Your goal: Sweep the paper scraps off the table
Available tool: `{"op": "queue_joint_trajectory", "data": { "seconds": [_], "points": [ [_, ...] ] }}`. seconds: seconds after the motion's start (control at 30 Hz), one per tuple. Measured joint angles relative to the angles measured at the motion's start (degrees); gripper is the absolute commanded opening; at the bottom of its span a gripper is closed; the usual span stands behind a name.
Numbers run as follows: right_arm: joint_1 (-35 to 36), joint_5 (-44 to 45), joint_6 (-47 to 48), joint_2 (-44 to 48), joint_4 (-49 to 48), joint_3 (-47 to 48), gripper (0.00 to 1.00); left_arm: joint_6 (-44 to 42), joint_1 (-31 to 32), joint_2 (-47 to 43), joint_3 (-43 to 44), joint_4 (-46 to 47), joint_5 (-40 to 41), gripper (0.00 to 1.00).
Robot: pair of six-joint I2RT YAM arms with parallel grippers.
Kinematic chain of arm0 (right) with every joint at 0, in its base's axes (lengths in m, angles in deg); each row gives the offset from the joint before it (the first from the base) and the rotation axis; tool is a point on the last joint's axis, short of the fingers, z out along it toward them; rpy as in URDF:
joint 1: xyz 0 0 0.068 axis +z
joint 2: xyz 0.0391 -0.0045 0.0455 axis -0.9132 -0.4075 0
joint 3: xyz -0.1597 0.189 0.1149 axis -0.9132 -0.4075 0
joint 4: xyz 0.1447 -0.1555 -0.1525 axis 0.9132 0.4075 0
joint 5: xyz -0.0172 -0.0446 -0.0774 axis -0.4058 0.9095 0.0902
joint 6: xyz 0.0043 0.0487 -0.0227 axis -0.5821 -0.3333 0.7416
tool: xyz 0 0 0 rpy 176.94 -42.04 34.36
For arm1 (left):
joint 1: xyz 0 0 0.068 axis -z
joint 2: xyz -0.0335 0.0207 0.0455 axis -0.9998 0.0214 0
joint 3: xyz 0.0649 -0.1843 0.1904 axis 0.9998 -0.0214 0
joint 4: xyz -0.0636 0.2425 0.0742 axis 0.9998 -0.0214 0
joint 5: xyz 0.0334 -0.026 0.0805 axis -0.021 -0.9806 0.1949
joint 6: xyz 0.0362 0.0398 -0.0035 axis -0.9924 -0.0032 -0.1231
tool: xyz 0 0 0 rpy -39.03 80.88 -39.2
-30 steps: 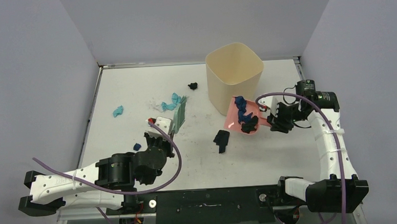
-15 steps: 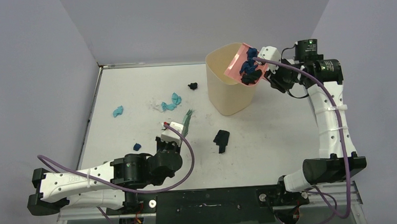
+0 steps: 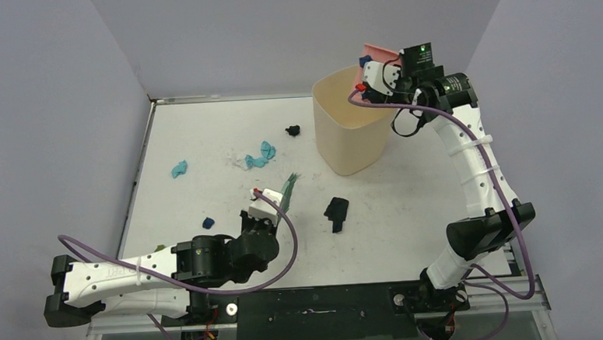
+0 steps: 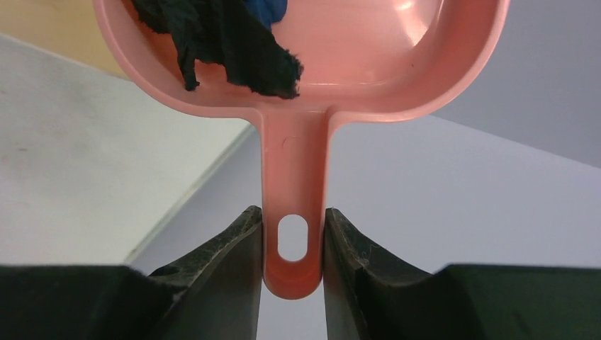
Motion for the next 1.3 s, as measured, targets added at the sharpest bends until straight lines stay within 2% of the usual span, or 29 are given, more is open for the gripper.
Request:
{"op": "queue_joint_trajectory", "data": {
  "seconds": [0.33,0.5,0.63,0.83,0.9,1.1,1.3],
  "points": [
    [6.8,17.6,14.1,1.1,-9.3,-6.6,0.05,1.1,0.0,-3.8,-3.0,1.6,-0.8,0.00],
    [8.2,21.6,18.7,2.7,-12.7,-9.5,0.05,1.2,0.0,-4.5,-3.5,1.6,-0.8,0.00],
    [8.2,22.1,17.9,3.1,-12.9,-8.4,0.05,1.3,0.0,-4.7,-3.7,1.6,-0.8,0.00],
    [5.7,14.4,7.0,1.6,-7.4,5.5,0.05,1.5,0.0,-4.8,-3.8,1.6,-0.8,0.00],
    [4.9,11.8,2.8,3.0,-7.1,7.6,0.05,1.8,0.0,-4.8,-3.8,1.2,-0.8,0.00],
    [4.1,1.6,-9.2,9.9,-1.1,4.4,0.05,2.8,-1.0,-3.3,-0.6,-5.8,0.6,0.00],
    [4.1,-11.3,-14.2,17.7,6.6,-6.7,0.05,5.6,-8.6,3.5,7.8,-18.8,4.6,0.00]
  ]
}}
